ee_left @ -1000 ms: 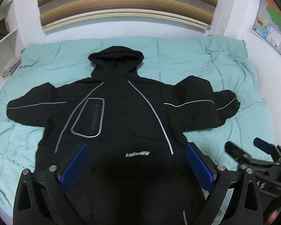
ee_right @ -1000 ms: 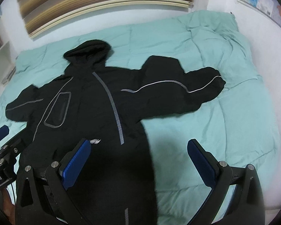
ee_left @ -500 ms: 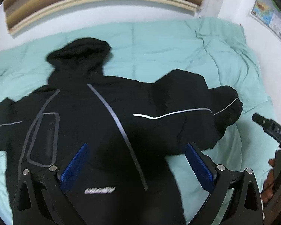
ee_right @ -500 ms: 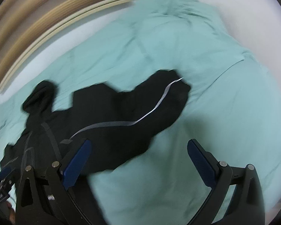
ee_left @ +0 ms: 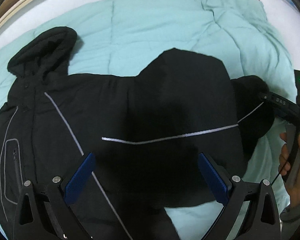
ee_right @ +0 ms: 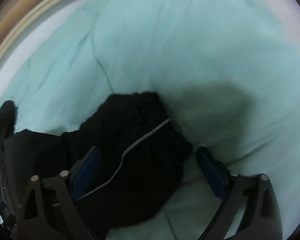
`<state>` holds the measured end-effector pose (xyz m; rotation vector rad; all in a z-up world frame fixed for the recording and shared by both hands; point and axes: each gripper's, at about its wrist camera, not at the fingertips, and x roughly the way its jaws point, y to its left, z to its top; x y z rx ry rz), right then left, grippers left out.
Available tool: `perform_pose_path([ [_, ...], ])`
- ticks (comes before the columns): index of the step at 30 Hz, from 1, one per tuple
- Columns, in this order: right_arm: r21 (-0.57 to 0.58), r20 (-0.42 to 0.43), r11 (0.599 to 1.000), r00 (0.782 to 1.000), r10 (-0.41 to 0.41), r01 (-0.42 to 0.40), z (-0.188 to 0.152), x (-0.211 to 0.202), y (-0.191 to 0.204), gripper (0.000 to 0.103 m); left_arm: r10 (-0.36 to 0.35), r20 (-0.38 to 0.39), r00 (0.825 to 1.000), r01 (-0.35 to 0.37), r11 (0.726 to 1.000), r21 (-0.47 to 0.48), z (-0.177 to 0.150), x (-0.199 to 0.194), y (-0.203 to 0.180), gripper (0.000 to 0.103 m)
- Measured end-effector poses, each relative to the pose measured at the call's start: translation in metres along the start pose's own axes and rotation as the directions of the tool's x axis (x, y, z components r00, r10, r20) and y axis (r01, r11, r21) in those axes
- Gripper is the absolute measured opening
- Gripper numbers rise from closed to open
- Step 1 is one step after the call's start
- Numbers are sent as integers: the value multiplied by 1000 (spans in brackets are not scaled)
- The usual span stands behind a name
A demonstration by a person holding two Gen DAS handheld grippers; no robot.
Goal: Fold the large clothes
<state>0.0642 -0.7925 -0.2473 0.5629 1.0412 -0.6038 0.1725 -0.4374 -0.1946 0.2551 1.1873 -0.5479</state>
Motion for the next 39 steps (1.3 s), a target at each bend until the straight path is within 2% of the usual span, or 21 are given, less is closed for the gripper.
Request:
perform_pose_path([
  [2, -30, -8, 999, 1000, 21, -21, -4, 6, 9, 69, 9, -5, 1000, -9, 1000, 8, 3, 7, -2, 102],
  [3, -57, -3, 998, 1000, 20, -20, -7, 5, 15, 63, 16, -6, 1000, -16, 1000, 14, 4, 11, -2, 102],
  [5, -81, 1, 994, 997, 78, -78, -13, -2, 21, 24, 17, -9, 1000, -17, 1000, 22, 5, 16, -1, 102],
  [6, -76, 5, 989, 992, 129, -128, -15, -9, 21, 24, 14, -10, 1000, -14, 1000, 27, 5, 19, -2, 102],
  [8, -82, 59, 984, 985, 163, -157, -18, -38, 20, 22, -3, -14, 1000, 4, 999, 37, 7, 23, -1, 102],
  [11, -104, 199, 991, 974, 105, -85, -17, -92, 13, 21, -71, -26, 997, 72, 996, 46, 9, 29, -6, 102],
  [13, -58, 272, 997, 960, 63, -49, -16, -119, -3, 21, -109, -35, 993, 111, 992, 55, 9, 35, -12, 102],
  [15, 11, 302, 999, 952, 43, -48, -18, -130, -25, 21, -121, -50, 991, 125, 990, 65, 9, 46, -19, 102],
  [16, 38, 294, 998, 955, 33, -46, -20, -127, -34, 21, -125, -73, 989, 130, 989, 71, 8, 56, -23, 102],
  [19, 74, 194, 997, 981, 1, -16, -28, -96, -42, 21, -49, -158, 986, 64, 994, 90, 1, 98, -28, 102],
  [21, 101, 101, 995, 994, -32, 22, -33, -65, -51, 21, -31, -151, 988, 50, 991, 124, -3, 107, -30, 102],
  [23, 128, 34, 990, 998, -60, 55, -37, -43, -58, 21, -39, -140, 989, 59, 988, 144, -4, 99, -31, 102],
  [26, 146, 26, 988, 998, -56, 51, -33, -46, -60, 20, -88, -79, 993, 97, 988, 118, -5, 66, -15, 102],
  [31, 44, 96, 999, 995, 26, -30, -36, -81, -10, 19, -141, 20, 990, 140, 990, 34, -11, 10, 43, 102],
  [36, -122, 105, 985, 985, 139, -126, -55, -108, 91, 19, -98, 75, 992, 104, 990, -90, -31, -29, 115, 102],
  [39, -246, 80, 949, 972, 223, -197, -78, -120, 165, 19, -68, 103, 992, 86, 980, -180, -41, -42, 164, 102],
])
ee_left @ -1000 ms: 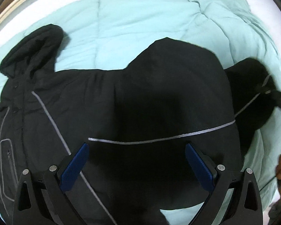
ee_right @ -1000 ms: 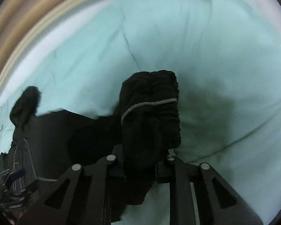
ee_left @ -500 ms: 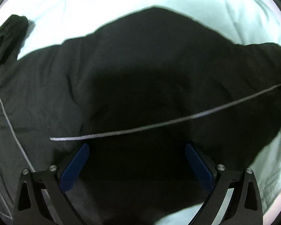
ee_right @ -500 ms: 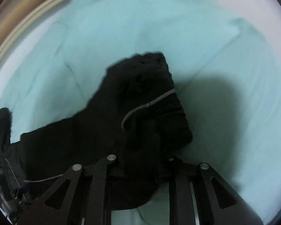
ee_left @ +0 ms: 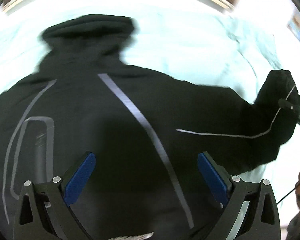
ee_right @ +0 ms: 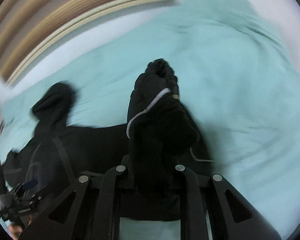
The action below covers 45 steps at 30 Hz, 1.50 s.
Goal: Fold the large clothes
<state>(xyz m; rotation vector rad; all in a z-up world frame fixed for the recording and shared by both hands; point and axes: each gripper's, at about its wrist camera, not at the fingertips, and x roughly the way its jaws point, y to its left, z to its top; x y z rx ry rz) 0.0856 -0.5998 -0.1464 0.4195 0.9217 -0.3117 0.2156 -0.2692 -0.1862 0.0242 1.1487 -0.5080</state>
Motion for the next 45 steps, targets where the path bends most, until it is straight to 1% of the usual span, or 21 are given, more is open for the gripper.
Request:
perform_pose_path([
  [5, -171, -49, 978, 993, 109, -115, 6, 30, 147, 19, 33, 55, 998, -26, 992, -123, -19, -35, 74, 102],
  [8, -257, -95, 949, 982, 164, -183, -13, 39, 229, 19, 71, 75, 995, -57, 984, -167, -29, -51, 110, 102],
  [9, -282, -105, 941, 981, 166, -189, -16, 39, 238, 19, 81, 82, 993, -64, 980, -187, -33, -57, 122, 102],
  [11, -337, -142, 914, 972, 186, -224, -27, 54, 282, 19, 98, 91, 991, -75, 971, -228, -41, -69, 146, 102],
  [14, -386, -199, 882, 958, 207, -271, -48, 63, 320, 19, 129, 90, 988, -99, 954, -282, -54, -75, 175, 102],
  [18, -449, -301, 841, 937, 176, -303, -86, 111, 379, 19, 143, 75, 987, -111, 937, -332, -68, -81, 206, 102],
  [20, -475, -359, 825, 924, 134, -305, -110, 143, 405, 20, 152, 66, 986, -120, 931, -345, -73, -82, 215, 102],
  [22, -491, -392, 819, 915, 96, -296, -125, 162, 413, 23, 162, 59, 985, -132, 929, -347, -77, -86, 224, 102],
  [24, -521, -396, 810, 917, 51, -270, -141, 179, 421, 28, 172, 50, 984, -145, 928, -342, -79, -85, 230, 102],
  [25, -530, -391, 805, 919, 49, -268, -145, 183, 424, 37, 176, 47, 983, -150, 929, -338, -80, -86, 234, 102],
  [26, -530, -396, 799, 916, 63, -284, -147, 183, 427, 51, 181, 47, 982, -156, 930, -334, -80, -87, 235, 102],
  [28, -503, -429, 794, 896, 113, -341, -146, 177, 429, 65, 180, 48, 983, -154, 932, -328, -79, -88, 240, 102],
  [31, -466, -456, 787, 872, 178, -404, -139, 154, 423, 65, 157, 55, 986, -133, 942, -307, -72, -85, 243, 102],
  [33, -457, -424, 784, 878, 222, -419, -131, 128, 410, 65, 120, 69, 990, -96, 954, -285, -66, -83, 241, 102],
  [36, -429, -357, 809, 898, 257, -402, -114, 94, 382, 65, 37, 81, 996, -16, 969, -247, -52, -69, 236, 102],
  [38, -401, -301, 846, 923, 240, -351, -102, 77, 349, 65, -14, 89, 996, 34, 974, -223, -42, -57, 231, 102],
  [40, -381, -272, 872, 939, 210, -306, -94, 66, 323, 65, -56, 88, 995, 73, 977, -201, -33, -42, 227, 102],
  [41, -371, -258, 888, 948, 184, -274, -91, 64, 308, 65, -62, 76, 995, 76, 977, -197, -27, -30, 225, 102],
  [43, -351, -248, 906, 957, 152, -235, -87, 65, 287, 65, -68, 46, 997, 75, 979, -187, -17, -9, 222, 100],
  [44, -341, -251, 913, 958, 141, -224, -84, 67, 279, 65, -70, 32, 997, 75, 980, -186, -14, -2, 221, 95],
  [45, -330, -258, 920, 958, 126, -210, -82, 70, 270, 65, -79, 8, 997, 79, 979, -189, -11, 10, 221, 86],
])
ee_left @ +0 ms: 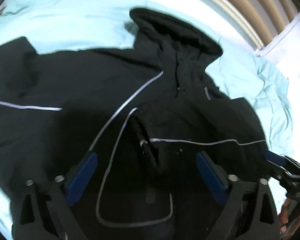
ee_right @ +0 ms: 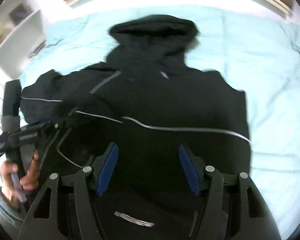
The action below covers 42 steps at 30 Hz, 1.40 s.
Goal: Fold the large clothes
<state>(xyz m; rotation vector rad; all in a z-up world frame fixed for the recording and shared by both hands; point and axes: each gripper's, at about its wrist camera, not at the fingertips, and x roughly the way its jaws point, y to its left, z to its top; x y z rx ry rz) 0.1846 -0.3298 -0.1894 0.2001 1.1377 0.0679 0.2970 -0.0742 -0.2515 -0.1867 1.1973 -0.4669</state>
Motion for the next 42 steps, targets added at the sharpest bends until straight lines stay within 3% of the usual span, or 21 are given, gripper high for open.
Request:
perform_pose_path([
  [1, 9, -9, 1000, 1000, -12, 12, 0, 1, -6, 65, -14, -20, 1000, 13, 1000, -7, 2, 9, -1, 78],
  [3, 20, -15, 999, 1000, -25, 25, -4, 0, -15, 65, -17, -65, 998, 16, 1000, -11, 5, 25, -4, 19],
  [5, 30, -19, 999, 999, -25, 26, -7, -2, -21, 65, 20, -65, 998, -19, 1000, 21, 6, 28, -12, 19],
  [9, 27, 13, 999, 999, -36, 35, -5, -12, -27, 65, 43, 44, 998, -46, 996, 76, 18, -10, -30, 18],
  [11, 41, 44, 999, 999, -25, 23, 1, -17, -32, 65, 42, 121, 992, -48, 998, 49, 30, -44, -24, 18],
  [14, 56, 61, 998, 997, -39, 36, 9, -16, -41, 65, 95, 175, 980, -93, 995, -21, 42, -73, 5, 18],
  [16, 76, 52, 996, 997, -56, 52, 12, -6, -47, 65, 138, 125, 982, -131, 989, -66, 47, -68, 38, 18],
  [18, 84, 35, 994, 997, -70, 67, 12, 11, -51, 65, 192, 8, 981, -191, 979, -70, 43, -42, 60, 19],
  [19, 79, 12, 993, 996, -88, 86, 11, 25, -52, 65, 222, -62, 973, -225, 972, -61, 36, -24, 71, 19],
  [21, 83, -61, 990, 992, -108, 113, 7, 57, -55, 65, 254, -105, 962, -259, 965, -43, 24, -4, 80, 22],
  [23, 90, -147, 987, 982, -116, 130, -1, 91, -58, 65, 249, -86, 965, -253, 966, -46, 16, -1, 82, 23],
  [25, 67, -157, 986, 978, -139, 151, -5, 105, -57, 65, 250, -63, 966, -254, 966, -52, 14, -6, 78, 24],
  [29, 96, -175, 985, 977, -125, 143, -2, 101, -61, 65, 287, 12, 958, -286, 956, -58, 11, -31, 71, 36],
  [31, 106, -166, 985, 979, -118, 137, 0, 88, -61, 65, 296, 106, 949, -293, 955, -46, 7, -55, 59, 36],
  [32, 109, -152, 986, 982, -111, 128, 0, 77, -59, 66, 268, 150, 952, -264, 963, -46, 4, -67, 52, 38],
  [34, 107, -111, 990, 991, -82, 94, -2, 57, -52, 66, 172, 187, 967, -169, 985, -34, -1, -81, 40, 51],
  [35, 98, -85, 992, 994, -71, 79, -3, 48, -46, 66, 130, 189, 973, -129, 991, -14, -3, -80, 31, 59],
  [37, 59, -53, 996, 996, -66, 70, -7, 39, -32, 66, 100, 165, 981, -109, 993, 48, -10, -65, 10, 60],
  [39, 13, -58, 997, 996, -74, 75, -13, 45, -21, 66, 151, 106, 983, -163, 981, 110, -13, -28, -12, 60],
  [42, 30, -165, 996, 983, -78, 84, -29, 78, -22, 66, 219, -34, 975, -213, 970, 116, -19, 34, -13, 59],
])
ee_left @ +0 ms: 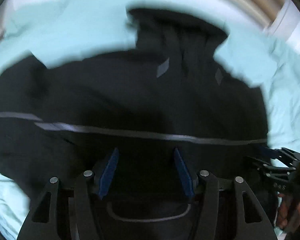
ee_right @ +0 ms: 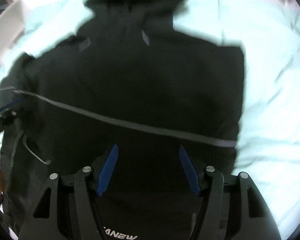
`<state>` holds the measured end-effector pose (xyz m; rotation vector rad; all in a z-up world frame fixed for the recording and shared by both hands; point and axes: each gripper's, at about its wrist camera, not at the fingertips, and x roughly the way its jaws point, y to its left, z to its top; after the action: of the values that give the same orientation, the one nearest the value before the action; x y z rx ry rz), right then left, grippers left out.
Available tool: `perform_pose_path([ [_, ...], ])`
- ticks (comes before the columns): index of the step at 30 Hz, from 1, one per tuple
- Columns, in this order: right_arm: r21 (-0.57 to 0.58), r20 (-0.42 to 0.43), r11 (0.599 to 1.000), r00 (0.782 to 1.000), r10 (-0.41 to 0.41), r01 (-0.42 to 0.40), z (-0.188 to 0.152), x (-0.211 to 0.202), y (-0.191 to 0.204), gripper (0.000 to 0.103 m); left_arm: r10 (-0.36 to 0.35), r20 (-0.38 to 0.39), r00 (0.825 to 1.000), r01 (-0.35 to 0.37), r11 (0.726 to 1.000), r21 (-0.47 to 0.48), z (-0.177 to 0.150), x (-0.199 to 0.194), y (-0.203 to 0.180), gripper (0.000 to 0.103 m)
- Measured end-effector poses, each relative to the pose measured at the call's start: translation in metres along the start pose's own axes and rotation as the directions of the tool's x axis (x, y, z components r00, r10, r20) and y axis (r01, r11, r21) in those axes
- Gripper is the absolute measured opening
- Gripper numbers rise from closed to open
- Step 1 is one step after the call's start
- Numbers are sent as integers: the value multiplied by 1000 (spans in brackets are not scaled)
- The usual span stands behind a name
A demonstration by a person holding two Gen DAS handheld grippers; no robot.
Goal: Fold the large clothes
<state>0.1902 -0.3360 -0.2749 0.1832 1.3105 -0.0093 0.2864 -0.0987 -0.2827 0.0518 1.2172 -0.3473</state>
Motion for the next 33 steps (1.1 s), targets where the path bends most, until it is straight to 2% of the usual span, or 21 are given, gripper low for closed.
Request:
perform_pose_path([
  [1, 8, -34, 1000, 999, -9, 9, -3, 15, -1, 66, 31, -24, 999, -31, 999, -7, -4, 16, -1, 59],
  [4, -22, -32, 999, 999, -41, 40, -4, 23, 3, 66, 68, -12, 998, -68, 998, 6, -4, 18, -4, 59],
  [6, -24, -41, 999, 998, -50, 49, -3, 14, 5, 66, 37, 4, 999, -37, 999, 0, -4, 4, -4, 59],
  [9, -25, -7, 999, 1000, -20, 20, -8, -18, 8, 66, 20, 48, 999, -20, 1000, -3, -12, -29, 0, 59],
  [13, -61, 87, 998, 996, -24, 29, -29, -81, 22, 66, 31, 116, 993, -30, 999, -11, -38, -90, -3, 59],
  [17, -76, 170, 997, 985, 13, 0, -47, -146, 37, 66, -11, 166, 986, 18, 999, -42, -67, -148, -3, 59],
  [20, -91, 216, 996, 976, 25, -6, -60, -187, 53, 66, -32, 202, 979, 45, 997, -60, -94, -185, -16, 59],
  [26, -99, 282, 995, 959, 30, -2, -90, -246, 81, 66, -52, 250, 967, 66, 997, -46, -130, -229, -31, 59],
  [33, -32, 353, 998, 935, -33, 47, -115, -285, 100, 67, -98, 265, 959, 93, 995, 32, -143, -259, -20, 60],
])
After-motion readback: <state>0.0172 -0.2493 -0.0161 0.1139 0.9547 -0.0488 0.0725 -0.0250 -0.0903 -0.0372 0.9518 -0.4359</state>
